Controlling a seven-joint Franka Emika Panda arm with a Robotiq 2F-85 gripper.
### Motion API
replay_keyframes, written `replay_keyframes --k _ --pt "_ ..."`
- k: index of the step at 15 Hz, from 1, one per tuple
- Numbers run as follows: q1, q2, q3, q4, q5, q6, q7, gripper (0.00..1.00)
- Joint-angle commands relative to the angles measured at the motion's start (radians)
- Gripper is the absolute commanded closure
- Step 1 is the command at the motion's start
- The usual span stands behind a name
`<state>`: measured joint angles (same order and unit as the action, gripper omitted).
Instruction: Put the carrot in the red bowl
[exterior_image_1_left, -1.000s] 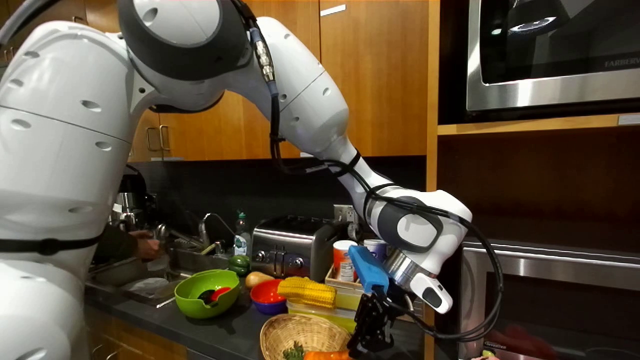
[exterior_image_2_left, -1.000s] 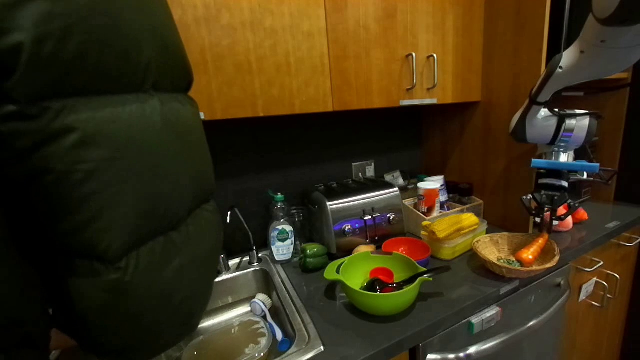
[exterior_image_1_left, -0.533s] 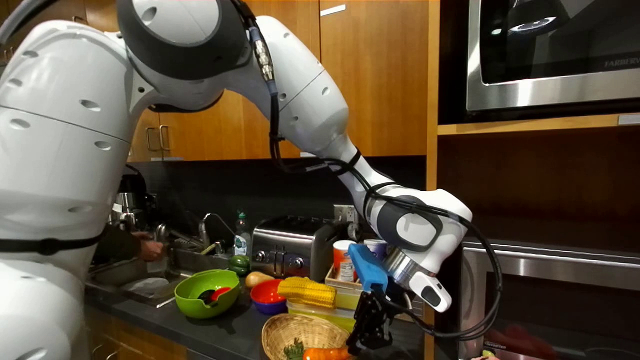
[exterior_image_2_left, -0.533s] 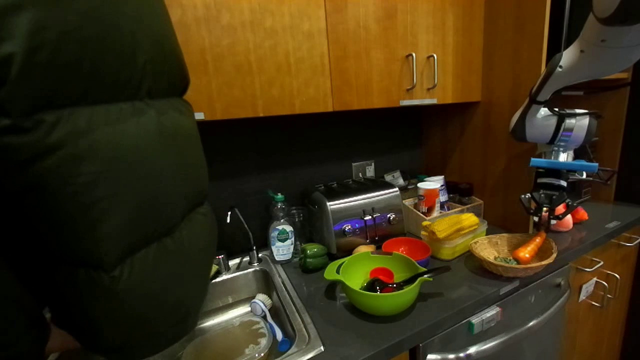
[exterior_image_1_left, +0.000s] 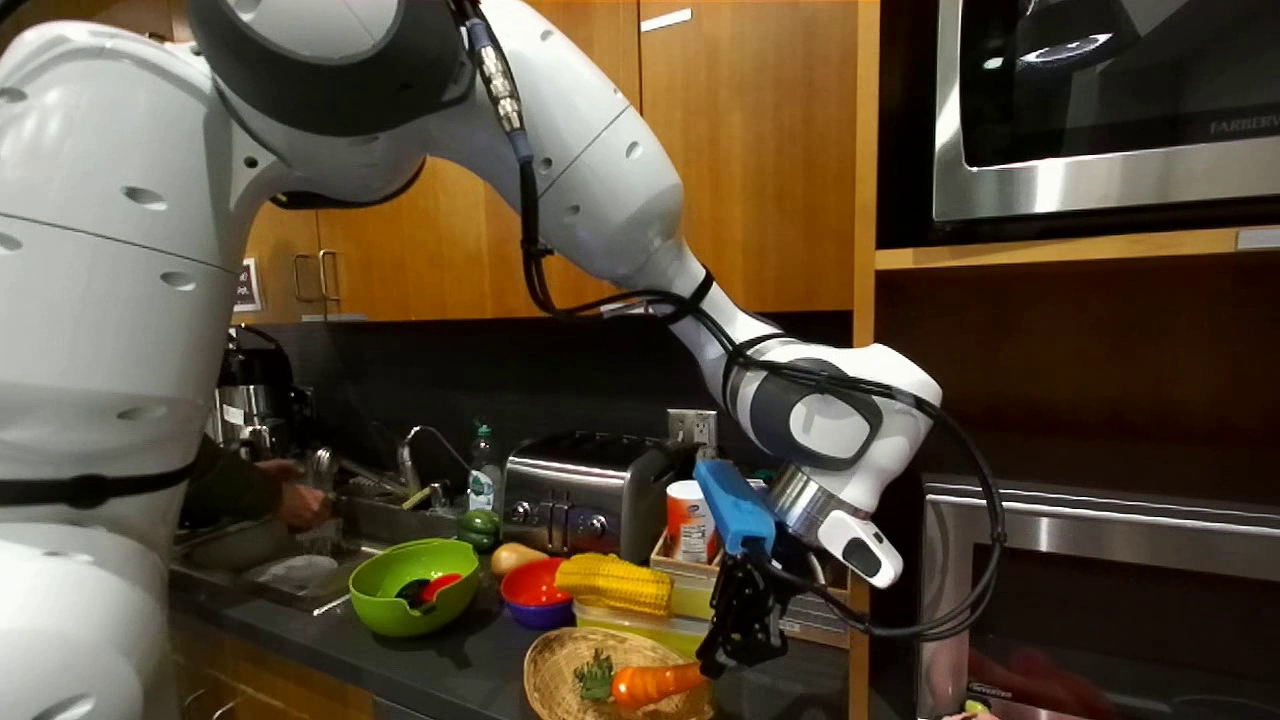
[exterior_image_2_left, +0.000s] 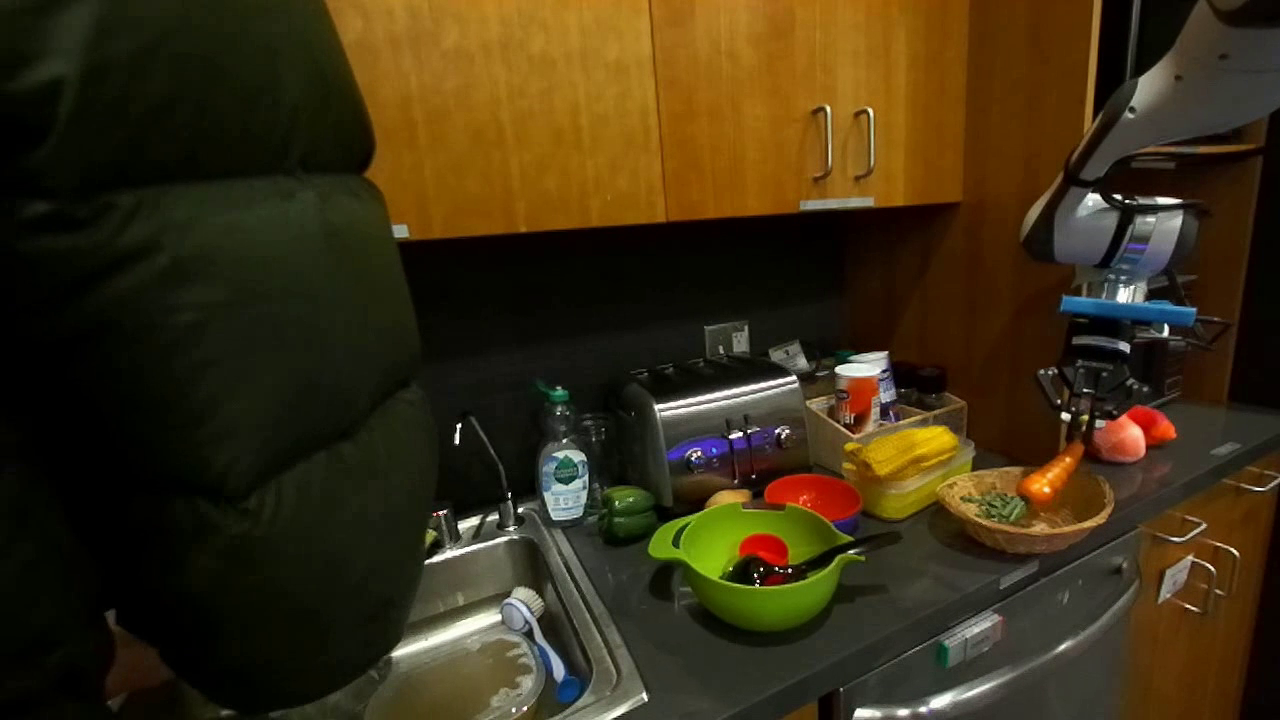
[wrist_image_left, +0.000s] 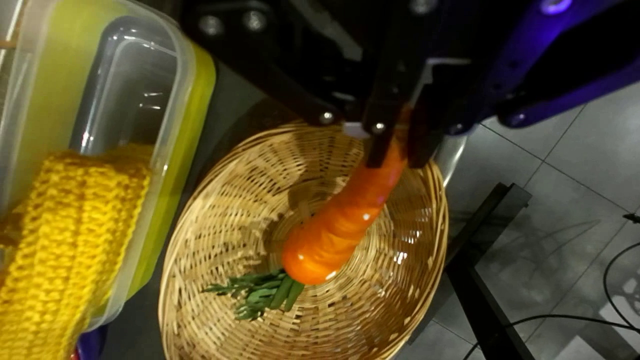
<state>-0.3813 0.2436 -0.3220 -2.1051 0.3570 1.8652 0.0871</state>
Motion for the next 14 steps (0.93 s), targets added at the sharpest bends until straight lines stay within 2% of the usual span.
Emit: replay_keyframes --k 1,14 --pt "0.009 -0.062 0.005 -0.015 0.010 -0.016 -0.005 0.96" --pt "0.024 -0.155 0.011 -0.041 0.007 -0.019 -0.048 0.96"
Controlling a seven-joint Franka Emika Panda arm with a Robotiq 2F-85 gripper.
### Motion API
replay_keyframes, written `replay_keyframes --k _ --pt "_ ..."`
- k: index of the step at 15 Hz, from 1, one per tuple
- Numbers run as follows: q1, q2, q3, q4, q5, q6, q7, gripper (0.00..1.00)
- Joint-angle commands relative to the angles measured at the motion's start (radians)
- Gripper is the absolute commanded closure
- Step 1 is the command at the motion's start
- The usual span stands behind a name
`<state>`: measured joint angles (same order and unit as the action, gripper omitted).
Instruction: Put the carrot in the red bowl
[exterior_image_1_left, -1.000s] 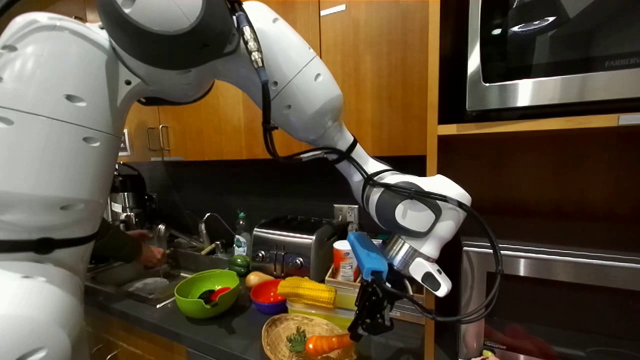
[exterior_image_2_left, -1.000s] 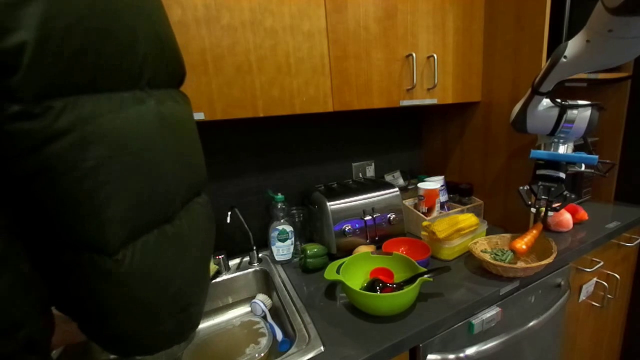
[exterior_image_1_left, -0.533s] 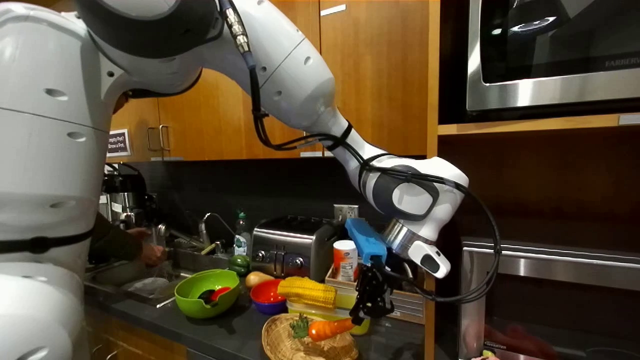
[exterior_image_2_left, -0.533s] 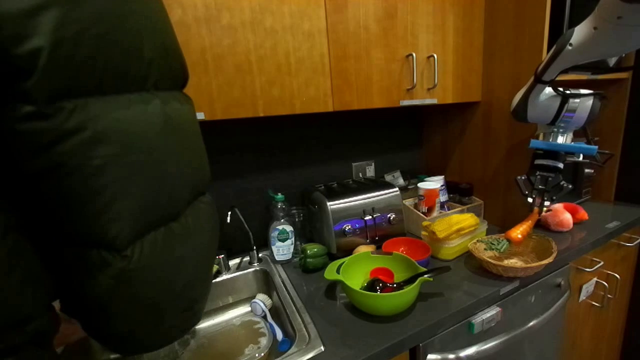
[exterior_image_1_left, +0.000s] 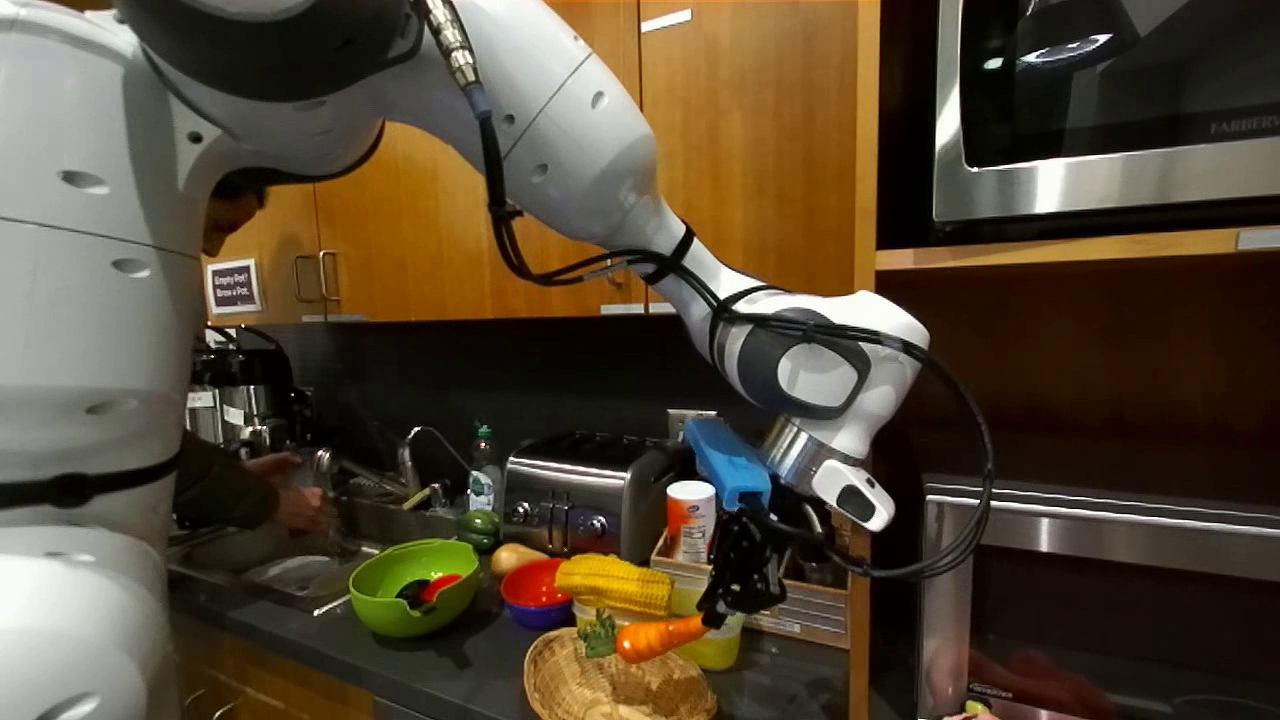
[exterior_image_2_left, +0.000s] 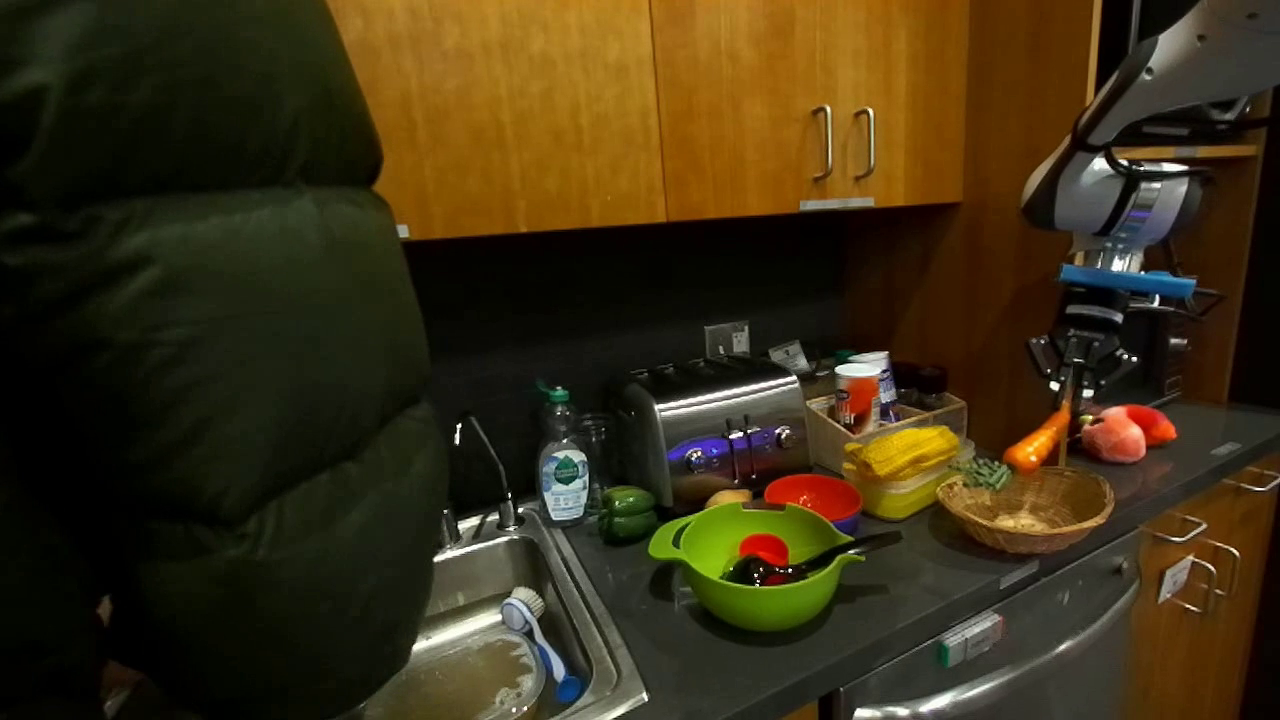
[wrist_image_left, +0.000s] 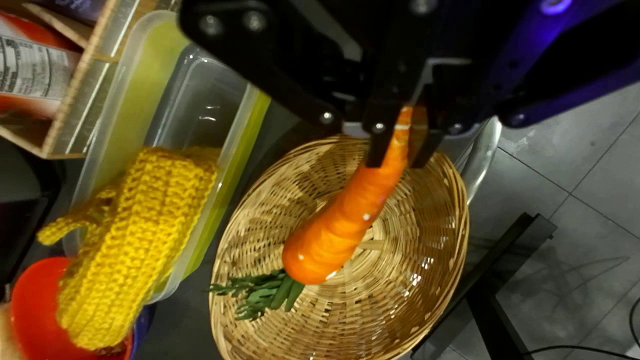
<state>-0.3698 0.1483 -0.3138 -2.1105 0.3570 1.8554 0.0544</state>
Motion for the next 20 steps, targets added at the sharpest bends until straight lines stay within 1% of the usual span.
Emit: replay_keyframes --k 1,10,15,20 --pt "0.016 -0.069 0.003 -0.041 0.004 -0.009 -0.019 0.96" --pt "0.057 -0.153 0.020 -0.092 -0.008 -0.018 -0.050 0.96" --pt "0.100 -0.180 0.051 -0.099 -0.032 -0.012 -0.033 0.96" --pt "0.138 -0.189 0.085 -0.079 -0.057 -0.013 -0.023 0.96"
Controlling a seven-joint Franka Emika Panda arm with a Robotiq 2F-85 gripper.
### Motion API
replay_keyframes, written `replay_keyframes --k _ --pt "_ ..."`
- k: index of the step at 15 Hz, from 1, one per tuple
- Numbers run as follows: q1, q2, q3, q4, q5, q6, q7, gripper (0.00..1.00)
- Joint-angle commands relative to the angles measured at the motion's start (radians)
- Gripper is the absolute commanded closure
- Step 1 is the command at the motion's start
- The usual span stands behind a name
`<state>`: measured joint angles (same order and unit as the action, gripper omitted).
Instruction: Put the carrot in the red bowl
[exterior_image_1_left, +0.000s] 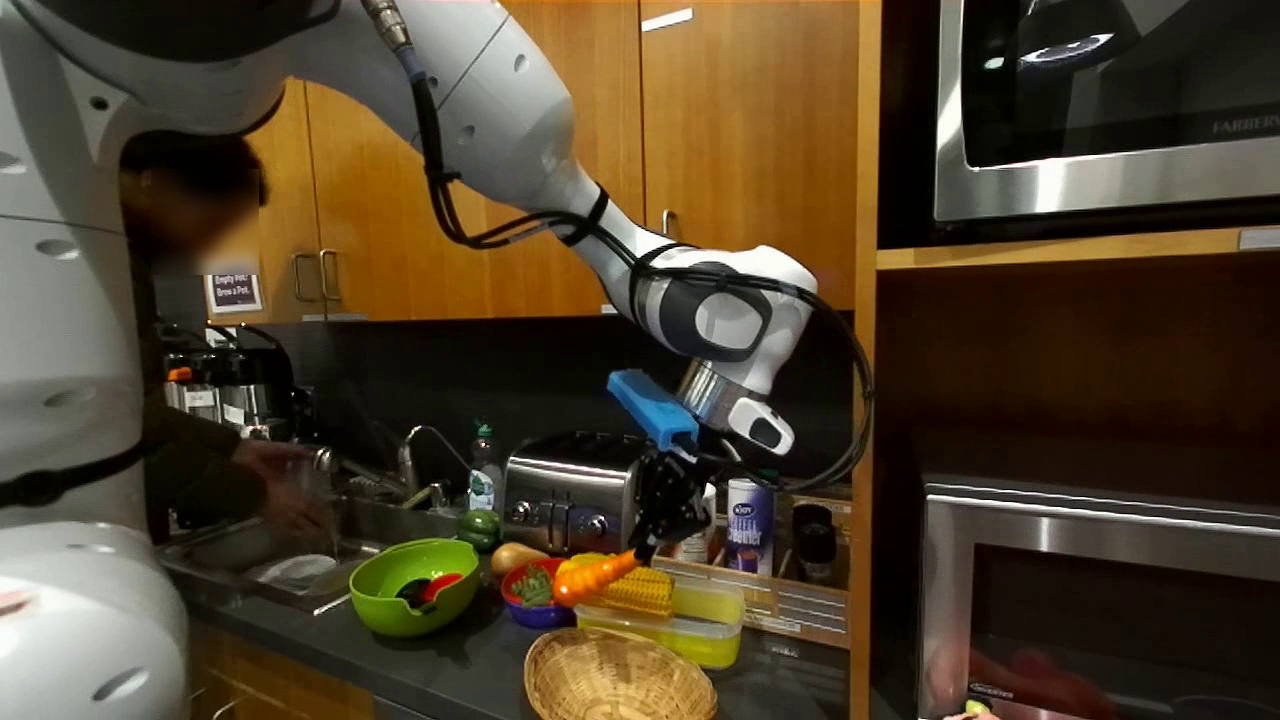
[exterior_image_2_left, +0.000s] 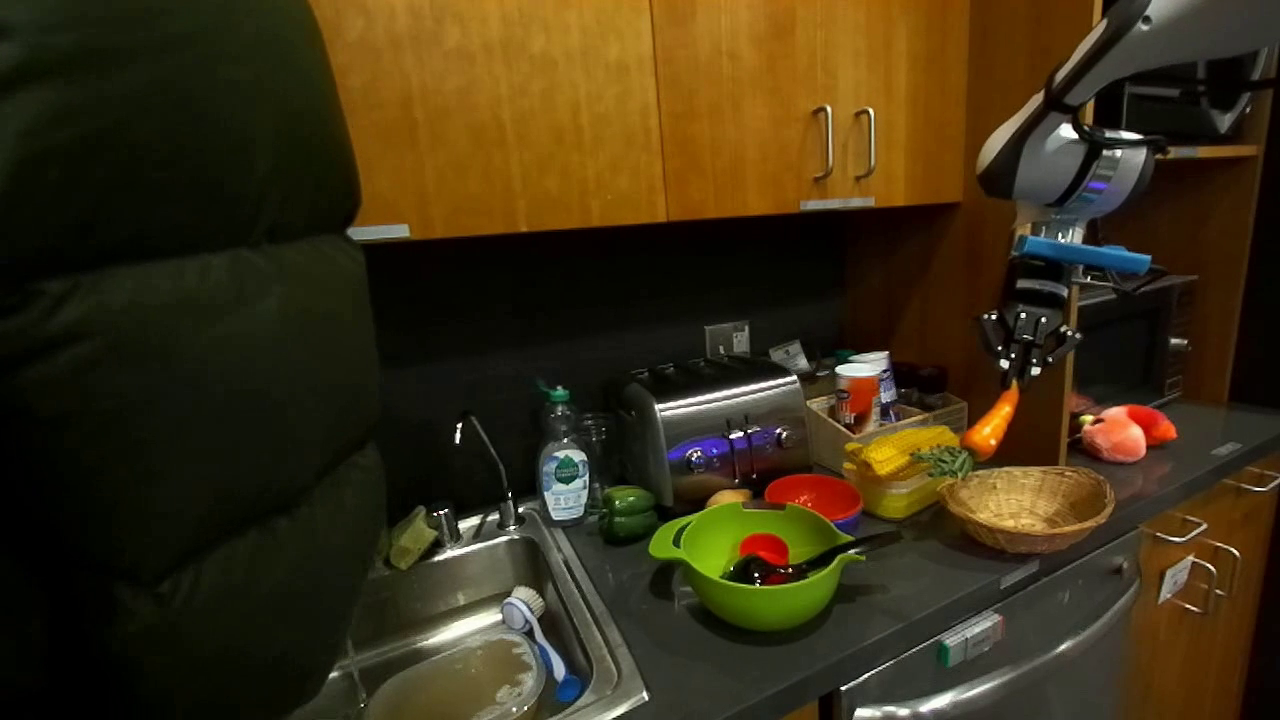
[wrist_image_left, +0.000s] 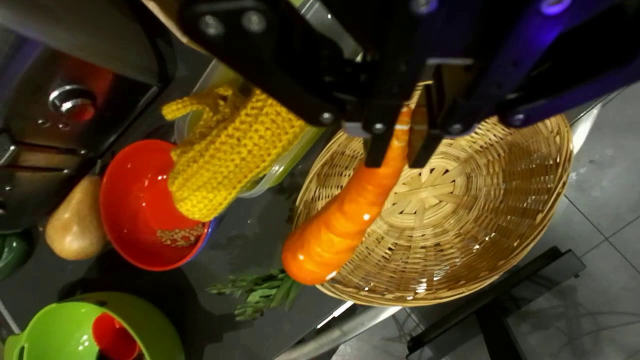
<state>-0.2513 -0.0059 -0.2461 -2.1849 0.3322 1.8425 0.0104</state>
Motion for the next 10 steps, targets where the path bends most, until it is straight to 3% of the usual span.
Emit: replay_keyframes --k 1,10 --pt "0.026 -0.037 0.024 0.000 -0.037 -0.002 0.022 0.96" --pt "0.086 -0.068 0.088 0.044 -0.114 -0.014 0.047 0.96"
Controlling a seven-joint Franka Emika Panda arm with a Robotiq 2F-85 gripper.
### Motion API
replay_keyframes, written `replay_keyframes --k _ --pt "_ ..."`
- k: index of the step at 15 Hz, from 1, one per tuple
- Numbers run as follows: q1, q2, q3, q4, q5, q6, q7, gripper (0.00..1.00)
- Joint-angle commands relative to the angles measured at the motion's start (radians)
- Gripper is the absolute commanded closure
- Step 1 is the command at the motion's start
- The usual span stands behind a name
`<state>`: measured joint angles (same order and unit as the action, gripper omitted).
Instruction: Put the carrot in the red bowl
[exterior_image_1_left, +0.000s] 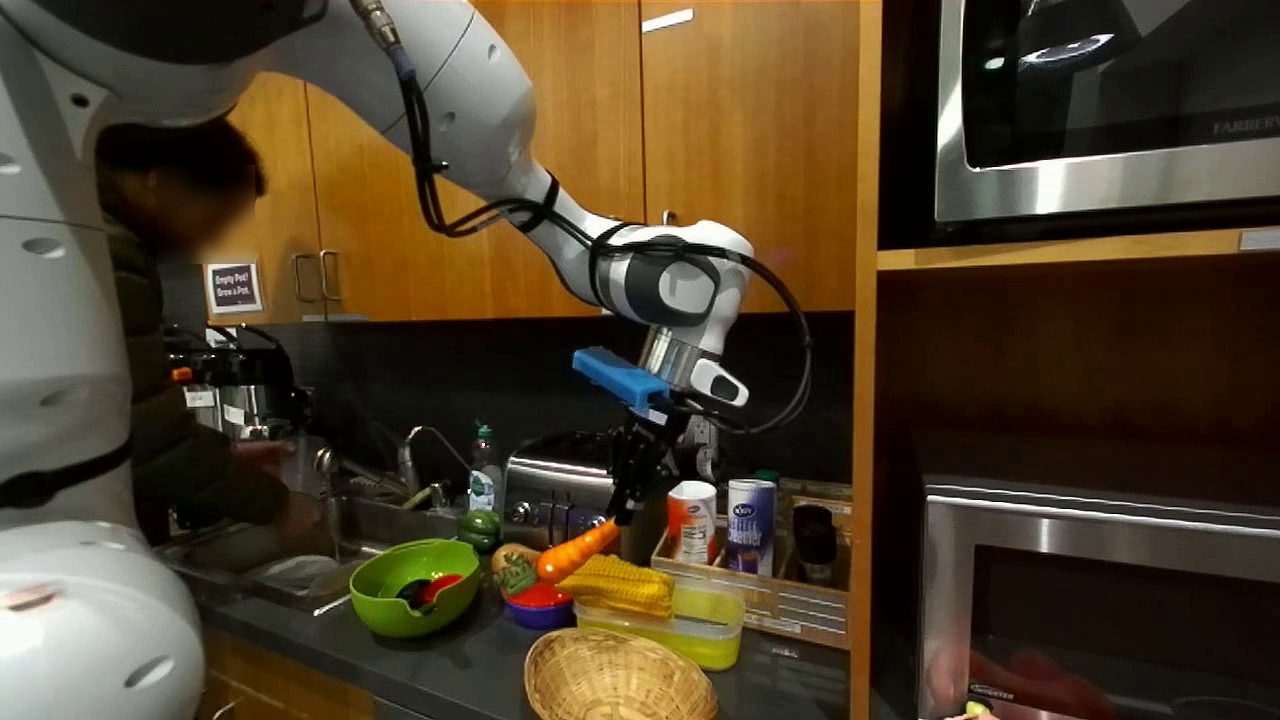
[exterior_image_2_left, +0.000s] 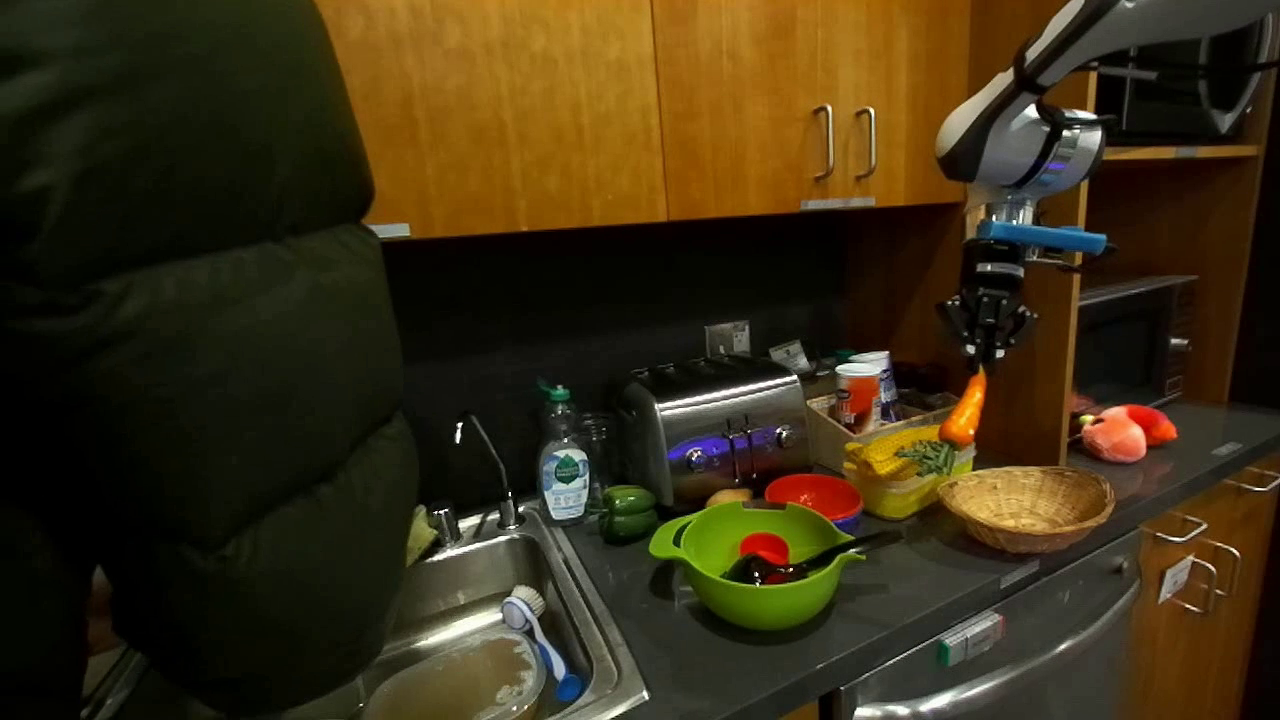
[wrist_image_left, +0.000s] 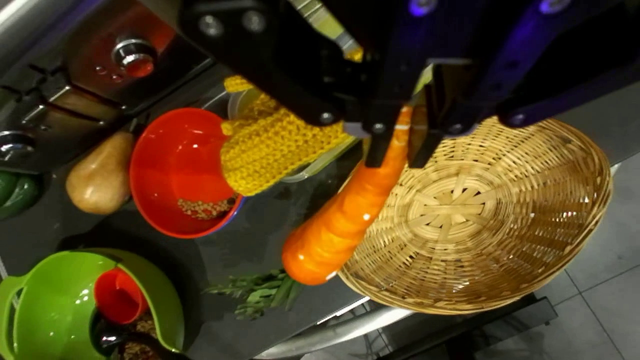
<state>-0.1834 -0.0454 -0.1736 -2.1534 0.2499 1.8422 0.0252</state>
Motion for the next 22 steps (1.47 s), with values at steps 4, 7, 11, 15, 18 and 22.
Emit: replay_keyframes --k 4,7,11,15,18,22 --pt "0.036 -0.024 0.033 0.054 -0.036 -0.019 0.042 0.96" --pt "0.046 -0.012 0.041 0.087 -0.023 -0.041 0.037 0.96" --pt "0.059 0.003 0.050 0.113 0.008 -0.092 0.021 0.96" --pt "0.074 0.019 0.063 0.118 0.031 -0.105 0.027 0.96" --pt "0.086 0.037 0.076 0.121 0.035 -0.108 0.031 0.96" --pt "0.099 0.062 0.092 0.127 0.030 -0.115 0.033 0.96"
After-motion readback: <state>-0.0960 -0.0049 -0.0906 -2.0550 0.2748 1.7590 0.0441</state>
